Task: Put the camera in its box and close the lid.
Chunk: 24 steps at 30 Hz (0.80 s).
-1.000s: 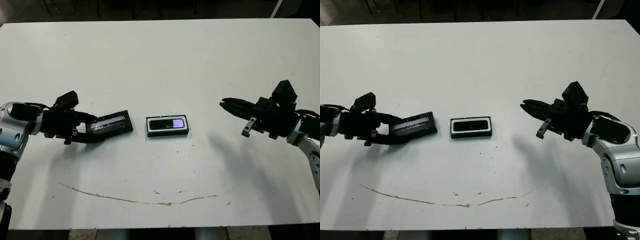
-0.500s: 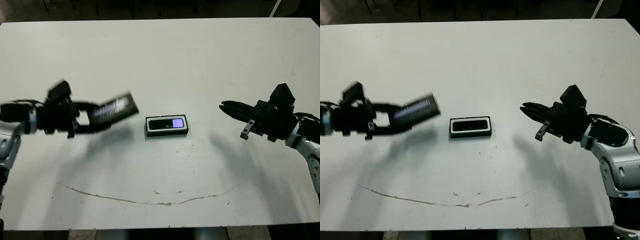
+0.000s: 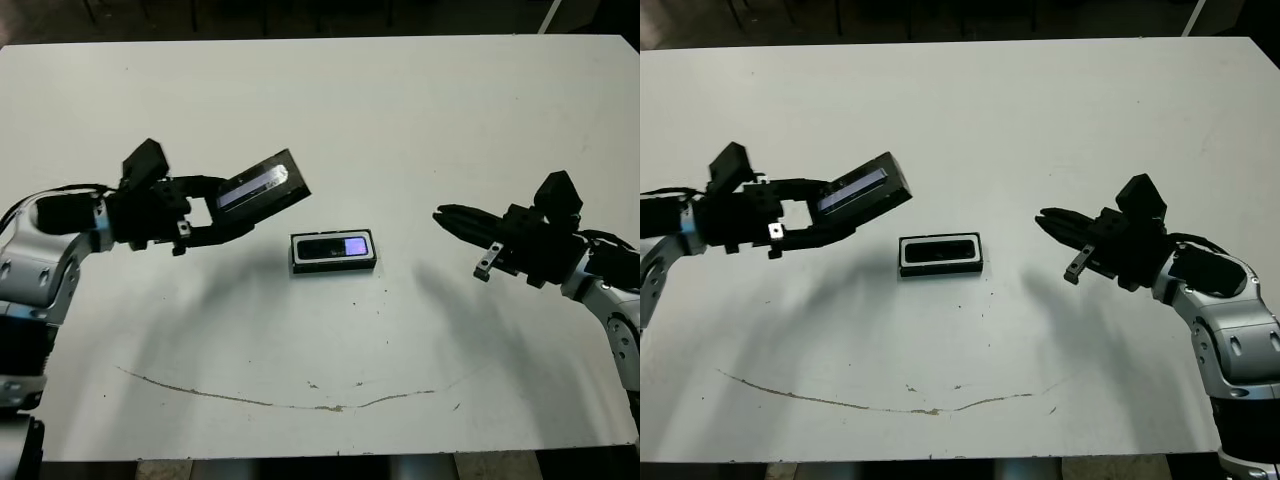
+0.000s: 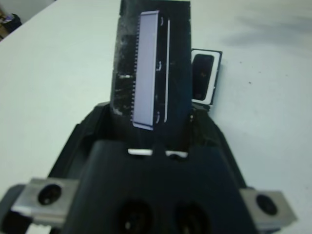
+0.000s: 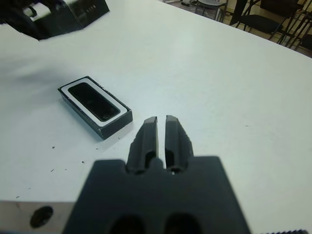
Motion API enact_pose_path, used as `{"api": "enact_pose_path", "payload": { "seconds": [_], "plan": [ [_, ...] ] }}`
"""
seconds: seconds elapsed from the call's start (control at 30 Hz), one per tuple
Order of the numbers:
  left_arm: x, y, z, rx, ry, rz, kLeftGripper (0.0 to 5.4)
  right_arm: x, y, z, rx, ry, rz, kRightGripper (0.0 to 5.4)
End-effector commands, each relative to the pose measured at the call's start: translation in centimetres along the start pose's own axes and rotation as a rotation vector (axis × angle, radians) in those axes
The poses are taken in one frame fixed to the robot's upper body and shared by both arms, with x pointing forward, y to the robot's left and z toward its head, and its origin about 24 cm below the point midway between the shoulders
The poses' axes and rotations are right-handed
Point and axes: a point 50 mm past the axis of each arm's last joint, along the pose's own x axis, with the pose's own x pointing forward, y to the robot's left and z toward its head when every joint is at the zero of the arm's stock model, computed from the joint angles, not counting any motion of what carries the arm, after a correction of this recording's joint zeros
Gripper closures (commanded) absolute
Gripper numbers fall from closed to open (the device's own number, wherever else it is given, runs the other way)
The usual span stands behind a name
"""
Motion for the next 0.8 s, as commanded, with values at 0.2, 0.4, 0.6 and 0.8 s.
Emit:
{"api": "enact_pose_path", "payload": {
  "seconds": [0.2,0.4,0.6,0.8],
  "plan": [
    [2.8,-0.5,-2.3,-0.057,0.066,-0.103,2.63,-0.1,0.1,-0.7,0.018,0.031,-0.004,5.40],
    [3.6,-0.8,-3.1,-0.075,0.109,-0.147,2.63,-0.2,0.1,-0.7,0.010,0.031,-0.003,5.40],
    [3.9,-1.0,-3.7,-0.113,0.122,-0.199,2.63,-0.1,0.1,-0.7,-0.002,0.029,-0.002,5.40],
    [4.0,-1.0,-4.0,-0.145,0.145,-0.249,2.63,-0.1,0.1,-0.7,0.009,0.032,-0.001,5.40]
  ]
}}
